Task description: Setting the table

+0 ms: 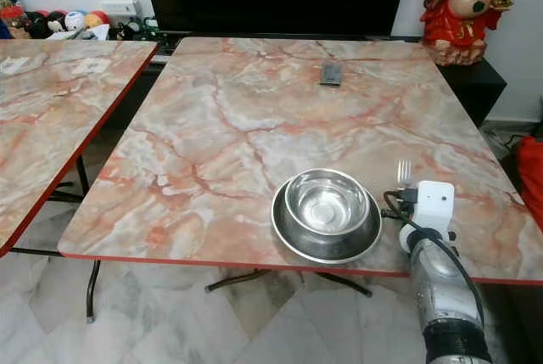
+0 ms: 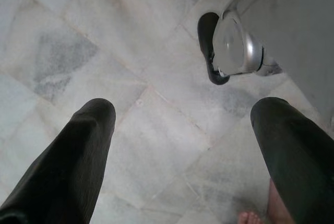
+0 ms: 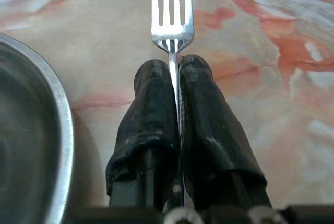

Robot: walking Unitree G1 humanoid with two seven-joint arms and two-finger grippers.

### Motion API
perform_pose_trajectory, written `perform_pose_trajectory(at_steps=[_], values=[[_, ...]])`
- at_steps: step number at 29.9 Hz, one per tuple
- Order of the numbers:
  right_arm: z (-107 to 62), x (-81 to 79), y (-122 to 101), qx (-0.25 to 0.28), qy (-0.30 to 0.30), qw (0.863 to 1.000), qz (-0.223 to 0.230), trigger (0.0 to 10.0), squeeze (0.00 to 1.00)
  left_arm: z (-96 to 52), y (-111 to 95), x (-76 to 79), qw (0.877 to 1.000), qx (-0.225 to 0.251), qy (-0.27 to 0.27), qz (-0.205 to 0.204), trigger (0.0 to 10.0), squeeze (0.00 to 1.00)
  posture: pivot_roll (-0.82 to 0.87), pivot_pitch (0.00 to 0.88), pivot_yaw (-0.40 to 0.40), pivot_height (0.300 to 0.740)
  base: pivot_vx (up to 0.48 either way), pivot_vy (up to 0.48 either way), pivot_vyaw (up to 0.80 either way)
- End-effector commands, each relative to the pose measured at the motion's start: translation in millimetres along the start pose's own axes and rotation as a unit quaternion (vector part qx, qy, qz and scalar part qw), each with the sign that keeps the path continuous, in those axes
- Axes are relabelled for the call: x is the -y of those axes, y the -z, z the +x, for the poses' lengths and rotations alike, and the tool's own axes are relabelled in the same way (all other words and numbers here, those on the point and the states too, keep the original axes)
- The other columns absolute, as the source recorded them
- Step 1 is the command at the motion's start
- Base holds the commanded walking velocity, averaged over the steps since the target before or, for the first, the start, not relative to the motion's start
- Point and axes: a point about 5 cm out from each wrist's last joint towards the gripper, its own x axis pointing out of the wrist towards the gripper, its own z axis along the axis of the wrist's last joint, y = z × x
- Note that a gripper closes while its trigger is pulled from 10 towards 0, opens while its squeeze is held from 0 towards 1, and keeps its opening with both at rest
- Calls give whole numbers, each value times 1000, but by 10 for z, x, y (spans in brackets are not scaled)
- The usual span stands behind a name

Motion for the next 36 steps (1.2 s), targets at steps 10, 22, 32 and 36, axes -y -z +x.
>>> perform_pose_trajectory(at_steps=[10,22,32,36], values=[[109,-83,-59,11,0,1000,4,10000,0,58,-75,311,1000,6,22,16,10000,0,-27,115,21,740,0,0,0],[156,-52,-32,2,17,1000,-7,10000,0,-4,21,-12,1000,-8,-5,10,10000,0,-13,113,19,740,0,0,0],[181,-33,-30,4,21,1000,-3,10000,0,23,-58,-9,1000,-1,-3,11,10000,0,-8,110,20,740,0,0,0],[200,-44,-29,-4,25,1000,-2,10000,0,35,-79,30,1000,1,-1,13,10000,0,-6,109,22,740,0,0,0]])
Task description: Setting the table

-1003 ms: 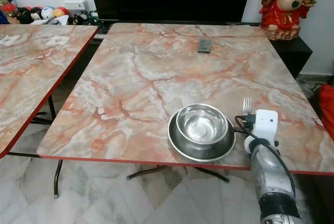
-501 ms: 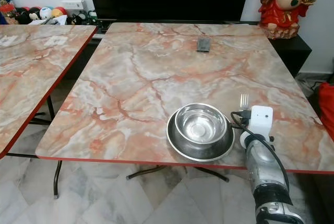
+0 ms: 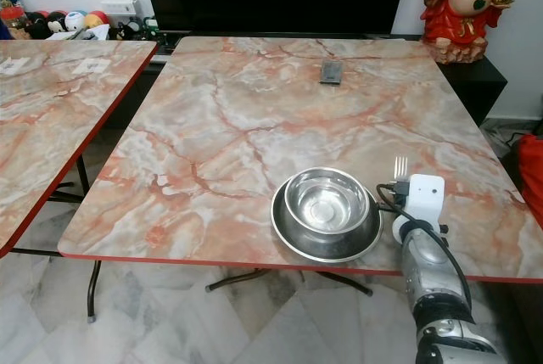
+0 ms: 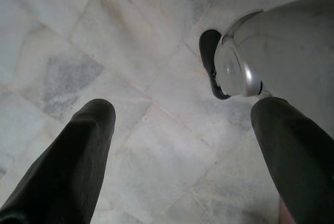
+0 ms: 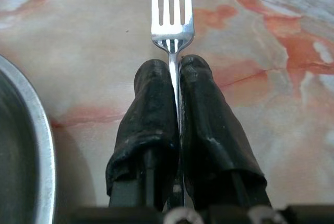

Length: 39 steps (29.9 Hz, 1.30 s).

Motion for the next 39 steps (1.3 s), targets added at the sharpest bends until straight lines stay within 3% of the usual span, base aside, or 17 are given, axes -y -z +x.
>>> perform_pose_trajectory(at_steps=[1,12,14,16,17,20,21,22,23,25,26,27,31,32,33,34,39], values=[[17,14,-27,-1,7,1000,2,10000,0,-21,94,40,1000,-17,3,-1,10000,0,1,109,21,740,0,0,0],[18,1,29,-14,11,1000,13,10000,0,-21,115,127,1000,-16,7,-1,10000,0,7,113,22,740,0,0,0],[19,-1,34,-15,11,1000,14,10000,102,-22,117,124,1000,-16,7,-1,10000,0,7,113,22,740,0,0,0],[20,-8,39,-16,11,1000,15,10000,137,-27,126,118,1000,-16,6,-2,10000,0,14,114,22,740,0,0,0],[20,-12,41,-17,10,1000,15,10000,290,-29,130,116,1000,-16,6,-2,10000,0,14,114,22,740,0,0,0],[20,-13,42,-17,10,1000,15,10000,290,-30,132,115,1000,-16,6,-2,10000,0,14,114,22,740,0,0,0],[21,-15,43,-17,10,1000,15,10000,475,-29,130,109,1000,-16,6,-2,10000,0,15,115,23,740,0,0,0],[21,-15,43,-17,10,1000,15,10000,475,-29,130,109,1000,-16,6,-2,10000,0,15,115,23,740,0,0,0],[22,-18,43,-17,11,1000,16,10000,361,-28,124,100,1000,-16,5,-1,10000,0,15,115,23,740,0,0,0],[22,-18,44,-17,11,1000,16,10000,306,-28,123,98,1000,-16,5,-1,10000,0,15,115,23,740,0,0,0],[22,-20,42,-16,10,1000,16,10000,357,-27,120,93,1000,-15,4,-1,10000,0,16,116,22,740,0,0,0],[23,-24,40,-16,8,1000,19,10000,1000,-25,114,84,1000,-15,4,-1,10000,0,16,116,22,740,0,0,0],[24,-22,38,-15,8,1000,19,10000,1000,-26,115,78,1000,-16,3,-1,10000,0,15,116,23,740,0,0,0],[24,-13,36,-15,11,1000,16,10000,486,-39,146,65,1000,-19,3,-2,10000,0,15,116,23,740,0,0,0],[24,-13,36,-15,11,1000,16,10000,486,-39,146,65,1000,-19,3,-2,10000,0,15,116,23,740,0,0,0],[25,-11,35,-15,12,1000,16,10000,0,-43,155,62,1000,-19,3,-2,10000,0,15,116,23,740,0,0,0],[25,5,33,-16,15,1000,16,10000,0,-56,182,41,1000,-22,2,-2,10000,0,15,116,22,740,0,0,0]])
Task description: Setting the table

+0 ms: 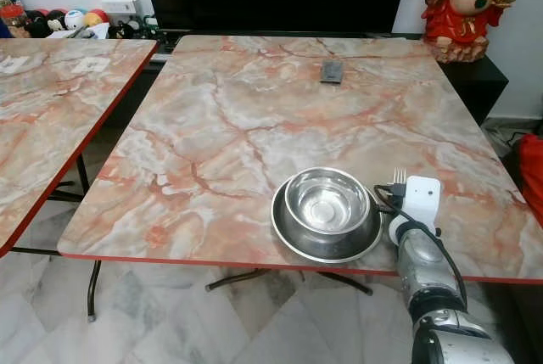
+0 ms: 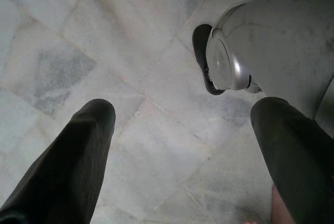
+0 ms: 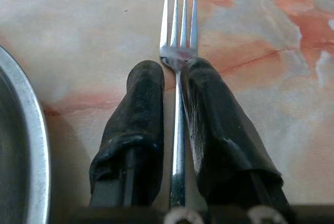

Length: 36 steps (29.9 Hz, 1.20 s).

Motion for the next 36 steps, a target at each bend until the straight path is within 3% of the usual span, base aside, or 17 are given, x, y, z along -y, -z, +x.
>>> perform_pose_trajectory(at_steps=[1,13,19,21,27,31,36], values=[[10,28,-41,6,9,1000,7,10000,0,-41,107,-55,1000,-14,-4,2,10000,0,15,116,22,740,0,0,0],[15,51,-126,35,19,999,22,10000,0,-27,59,-90,1000,-12,-5,1,10000,0,15,116,22,740,0,0,0],[11,79,-297,96,37,994,41,10000,0,-26,53,-101,1000,-12,-6,1,10000,0,12,117,21,740,0,0,0],[-7,103,-426,142,49,987,54,10000,0,-23,41,-108,1000,-10,-6,0,10000,0,12,117,21,740,0,0,0],[-77,67,-565,215,48,974,51,10000,0,-21,27,-124,1000,-9,-9,0,10000,0,3,105,15,740,0,0,0],[-114,-23,-570,235,29,971,37,10000,0,-14,10,-117,1000,-6,-10,-1,10000,0,-3,97,8,740,0,0,0],[-138,-3,-591,247,42,967,36,10000,0,-5,-10,-89,1000,-2,-11,-3,10000,0,-1,88,1,740,0,0,0]])
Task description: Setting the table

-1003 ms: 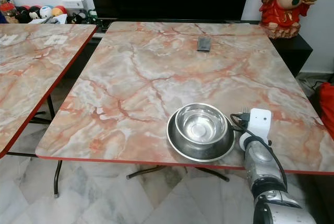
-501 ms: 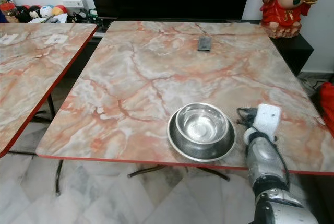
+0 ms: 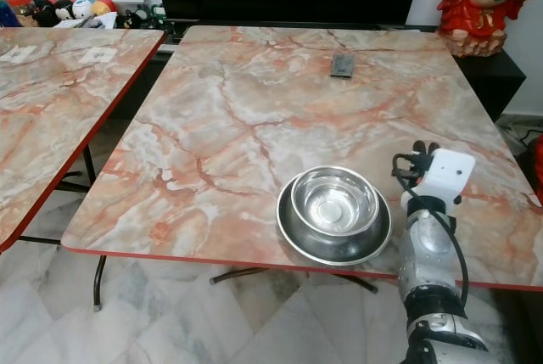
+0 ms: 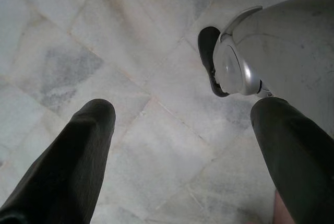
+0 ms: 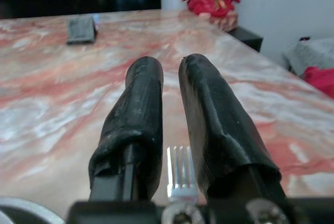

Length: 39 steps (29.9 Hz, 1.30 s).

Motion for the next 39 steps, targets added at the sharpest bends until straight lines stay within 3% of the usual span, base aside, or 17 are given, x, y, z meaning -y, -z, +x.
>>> perform_pose_trajectory(at_steps=[1,6,12,18,20,22,23,26,28,32,34,39], values=[[-5,28,-63,23,11,1000,-2,10000,0,-23,84,12,1000,-12,-4,-7,10000,0,-3,81,-3,740,0,0,0],[-76,66,-185,76,20,996,-32,10000,0,-26,66,23,1000,6,-27,-6,10000,0,-4,67,-10,740,0,0,0],[-147,71,-199,92,26,995,-33,10000,0,-16,-19,-3,998,33,-44,-12,10000,0,-5,56,-15,740,0,0,0],[-315,29,-94,74,24,997,-26,10000,0,18,-243,-118,995,76,-66,-20,10000,0,-6,39,-17,740,0,0,0],[-436,-45,0,54,4,998,-22,10000,0,82,-577,-177,989,114,-87,-33,10000,0,-11,31,-13,740,0,0,0],[-488,-61,28,47,3,999,-20,10000,0,99,-688,-185,987,127,-92,-41,10000,0,-10,27,-10,740,0,0,0],[-597,-89,85,37,-5,999,-18,10000,0,88,-951,-203,976,192,-93,-43,10000,0,-15,25,-6,740,0,0,0],[-645,-86,120,29,-3,999,-15,10000,0,71,-1104,-176,968,234,-84,-41,10000,0,-17,21,-4,740,0,0,0],[-677,-97,122,27,-5,1000,-14,10000,0,3,-1381,-67,944,321,-62,-36,10000,0,-24,16,-1,740,0,0,0],[-698,-134,113,19,-12,1000,-11,10000,0,-122,-1640,85,912,406,-52,-30,10000,0,-19,12,-2,740,0,0,0],[-699,-142,108,16,-12,1000,-11,10000,0,-126,-1584,99,913,404,-51,-29,10000,0,-19,17,-1,740,0,0,0],[-703,-167,92,11,-15,1000,-7,10000,0,-79,-1059,77,942,329,-59,-30,10000,0,-18,42,-8,740,0,0,0]])
